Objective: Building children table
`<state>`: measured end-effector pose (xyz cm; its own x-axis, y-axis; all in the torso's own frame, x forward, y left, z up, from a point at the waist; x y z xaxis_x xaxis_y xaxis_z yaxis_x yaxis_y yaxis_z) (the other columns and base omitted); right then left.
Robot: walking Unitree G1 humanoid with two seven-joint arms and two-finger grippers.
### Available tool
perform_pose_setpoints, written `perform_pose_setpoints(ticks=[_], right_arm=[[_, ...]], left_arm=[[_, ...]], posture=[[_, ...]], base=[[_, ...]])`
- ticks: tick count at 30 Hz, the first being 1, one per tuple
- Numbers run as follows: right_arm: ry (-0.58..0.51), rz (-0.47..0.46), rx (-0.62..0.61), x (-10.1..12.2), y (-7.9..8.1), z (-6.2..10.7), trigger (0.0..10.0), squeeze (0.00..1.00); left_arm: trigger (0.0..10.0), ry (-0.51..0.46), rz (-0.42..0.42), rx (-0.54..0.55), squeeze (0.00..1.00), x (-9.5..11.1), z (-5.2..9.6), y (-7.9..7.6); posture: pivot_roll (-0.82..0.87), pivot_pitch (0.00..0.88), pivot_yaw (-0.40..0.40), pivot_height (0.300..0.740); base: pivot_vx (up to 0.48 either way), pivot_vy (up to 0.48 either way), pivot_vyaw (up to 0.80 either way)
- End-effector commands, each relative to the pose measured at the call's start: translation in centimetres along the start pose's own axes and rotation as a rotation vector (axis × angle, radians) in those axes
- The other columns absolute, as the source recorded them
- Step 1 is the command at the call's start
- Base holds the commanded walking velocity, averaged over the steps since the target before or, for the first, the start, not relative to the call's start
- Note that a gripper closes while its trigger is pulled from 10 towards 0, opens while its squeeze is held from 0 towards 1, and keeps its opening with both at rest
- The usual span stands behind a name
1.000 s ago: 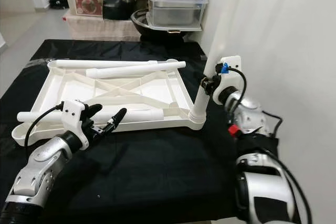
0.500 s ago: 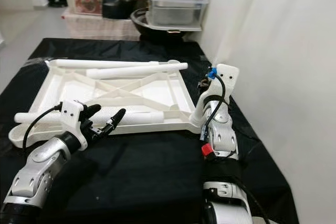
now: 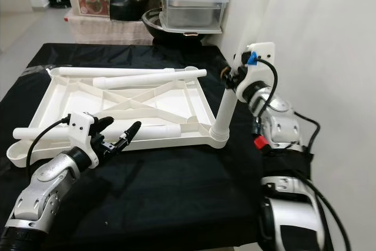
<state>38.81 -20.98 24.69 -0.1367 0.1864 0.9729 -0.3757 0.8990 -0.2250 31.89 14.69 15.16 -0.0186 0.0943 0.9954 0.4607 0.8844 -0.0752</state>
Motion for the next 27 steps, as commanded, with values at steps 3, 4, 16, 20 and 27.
perform_pose_setpoints(ticks=[3,4,16,20,27], right_arm=[[0.059,-0.021,0.155,-2.0,2.0,-0.2,0.0,0.0],[0.073,-0.031,0.137,-2.3,1.8,-0.3,0.0,0.0],[0.15,-0.252,-0.503,-5.5,1.9,0.1,0.0,0.0],[0.167,-0.271,-0.53,-6.0,4.8,0.8,0.0,0.0],[0.166,-0.26,-0.538,-5.5,5.6,0.9,0.0,0.0]], left_arm=[[10.0,0.007,-0.004,0.0,0.0,-0.1,0.0,0.0],[10.0,0.009,-0.005,0.0,0.0,-0.2,0.1,0.0],[10.0,0.012,-0.011,-0.009,0.0,-0.1,-0.1,0.0],[10.0,0.012,-0.011,-0.014,0.0,-0.1,-0.2,-0.2],[10.0,0.014,-0.015,-0.012,0.0,-0.1,0.0,0.0]], posture=[[0.02,0.0,-0.108,0.74],[0.02,0.0,-0.107,0.74],[0.02,0.0,-0.097,0.74],[0.02,0.0,-0.097,0.74],[0.02,0.0,-0.103,0.74]], base=[[0.0,0.0,0.0],[0.0,0.0,0.0],[0.0,0.0,0.0],[0.0,0.0,0.0],[0.0,0.0,0.0]])
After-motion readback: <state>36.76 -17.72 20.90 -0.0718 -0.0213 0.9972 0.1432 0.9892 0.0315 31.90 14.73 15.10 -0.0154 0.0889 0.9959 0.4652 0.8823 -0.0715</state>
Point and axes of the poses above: a point about 5 cm out from each wrist's last joint towards the gripper, its own z axis pointing back from the gripper into the wrist, its own x axis along the axis of the wrist's last joint, y = z × x, the point moved 2 cm from there along -z, pointing out of the wrist towards the gripper, and after that the axes turned 5 degrees about z, right-handed, at the moved point
